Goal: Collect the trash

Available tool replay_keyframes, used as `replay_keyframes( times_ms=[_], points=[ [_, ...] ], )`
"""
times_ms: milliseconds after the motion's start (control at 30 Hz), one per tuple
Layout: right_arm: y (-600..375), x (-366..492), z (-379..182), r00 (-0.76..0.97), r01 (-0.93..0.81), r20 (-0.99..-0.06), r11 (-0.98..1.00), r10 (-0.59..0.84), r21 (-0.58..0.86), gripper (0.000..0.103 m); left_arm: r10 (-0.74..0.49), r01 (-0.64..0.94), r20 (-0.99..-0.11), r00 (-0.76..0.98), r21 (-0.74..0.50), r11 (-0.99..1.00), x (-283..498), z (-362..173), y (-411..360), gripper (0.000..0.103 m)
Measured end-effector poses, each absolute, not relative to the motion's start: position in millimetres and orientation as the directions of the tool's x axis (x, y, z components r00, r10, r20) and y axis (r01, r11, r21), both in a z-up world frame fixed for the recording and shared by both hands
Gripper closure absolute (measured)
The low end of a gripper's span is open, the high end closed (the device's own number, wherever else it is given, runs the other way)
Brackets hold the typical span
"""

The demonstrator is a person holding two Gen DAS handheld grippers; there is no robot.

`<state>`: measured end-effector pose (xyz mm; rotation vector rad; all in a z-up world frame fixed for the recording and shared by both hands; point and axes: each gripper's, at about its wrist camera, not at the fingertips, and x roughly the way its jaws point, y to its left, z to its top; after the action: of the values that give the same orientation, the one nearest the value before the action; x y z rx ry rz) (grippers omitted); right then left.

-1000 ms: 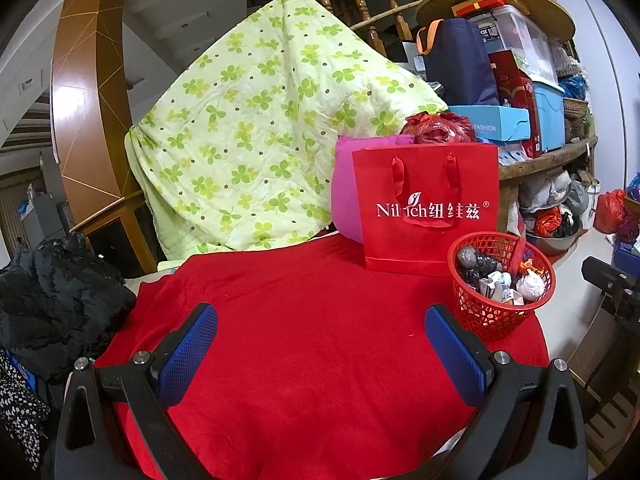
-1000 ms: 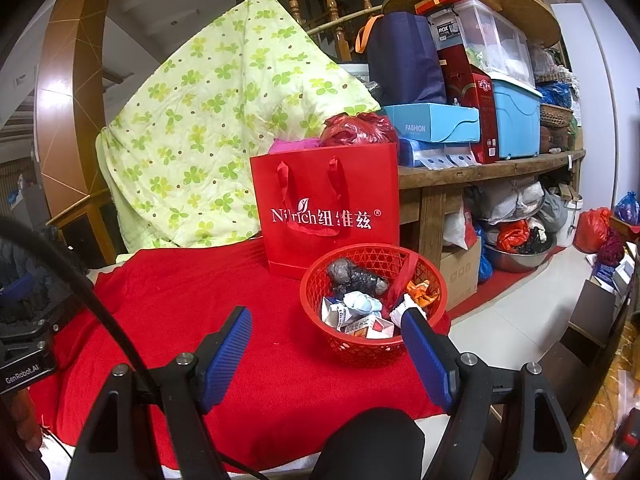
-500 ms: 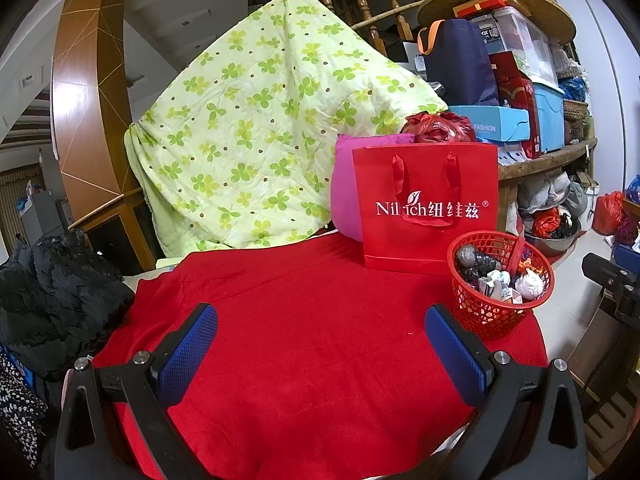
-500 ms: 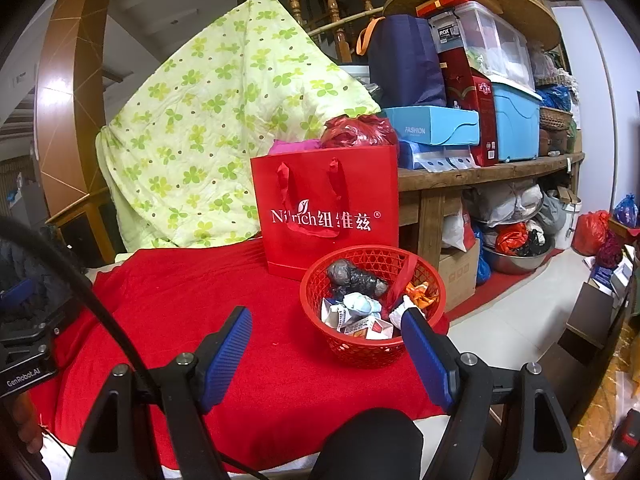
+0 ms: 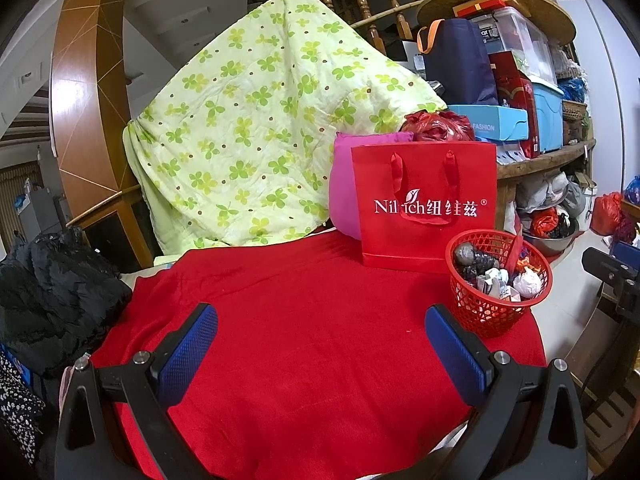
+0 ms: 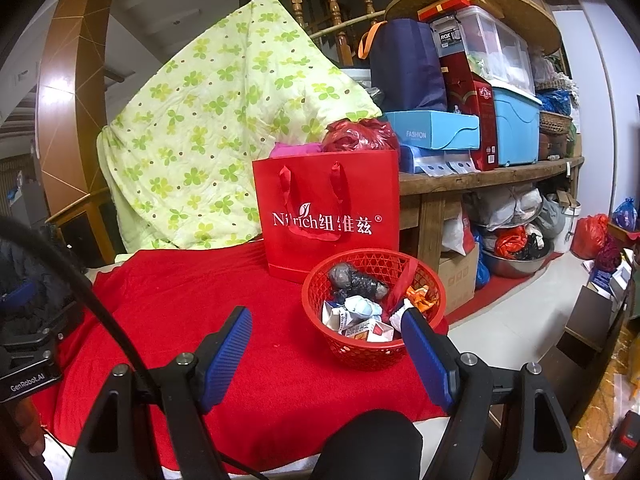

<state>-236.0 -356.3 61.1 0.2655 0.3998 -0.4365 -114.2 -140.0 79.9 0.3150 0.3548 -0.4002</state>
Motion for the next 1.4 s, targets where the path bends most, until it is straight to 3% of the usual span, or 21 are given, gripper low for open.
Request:
replay_keyframes(
  times_ms=[1400],
  points=[
    [-352,-243,60,0.827,0.473,-0.433,0.86,-0.358,0.191,0.023,-0.335,0.467,-0.42,0.844,0.264,0.844,-117,77,-156,0.0]
  ],
)
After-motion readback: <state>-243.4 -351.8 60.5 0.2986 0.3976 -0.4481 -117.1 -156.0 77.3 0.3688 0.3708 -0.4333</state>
